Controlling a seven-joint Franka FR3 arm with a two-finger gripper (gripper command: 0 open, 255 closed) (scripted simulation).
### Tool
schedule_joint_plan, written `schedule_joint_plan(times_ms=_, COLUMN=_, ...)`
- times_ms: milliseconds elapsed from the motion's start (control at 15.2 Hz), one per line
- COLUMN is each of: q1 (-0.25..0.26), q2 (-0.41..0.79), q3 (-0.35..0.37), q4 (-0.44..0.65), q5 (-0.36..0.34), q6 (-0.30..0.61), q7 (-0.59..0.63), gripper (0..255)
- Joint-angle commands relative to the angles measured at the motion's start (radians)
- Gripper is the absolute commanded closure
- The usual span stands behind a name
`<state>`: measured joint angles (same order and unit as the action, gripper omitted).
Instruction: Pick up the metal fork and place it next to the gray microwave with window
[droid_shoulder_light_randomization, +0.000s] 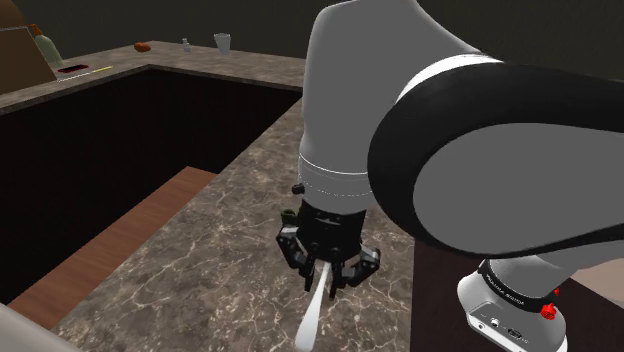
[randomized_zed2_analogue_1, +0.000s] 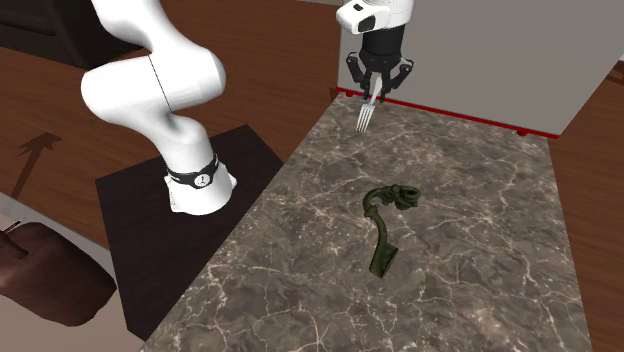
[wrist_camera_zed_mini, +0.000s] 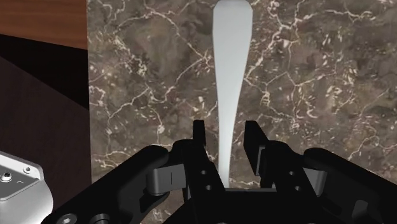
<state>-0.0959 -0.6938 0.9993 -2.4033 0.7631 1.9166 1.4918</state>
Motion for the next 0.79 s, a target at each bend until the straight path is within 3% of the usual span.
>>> schedule_joint_plan(times_ms=0, q1=-0.003, q2=0.007, q3=0.018, q4=-0.017, q5=0.01, q6=0.026, q7=-0.006, gripper=255)
schedule_joint_plan(times_ms=726, q1=-0.047, q2=0.074, q3=0.146, q4=-0.094, q5=0.068, q6=0.186, q7=-0.038, gripper=255)
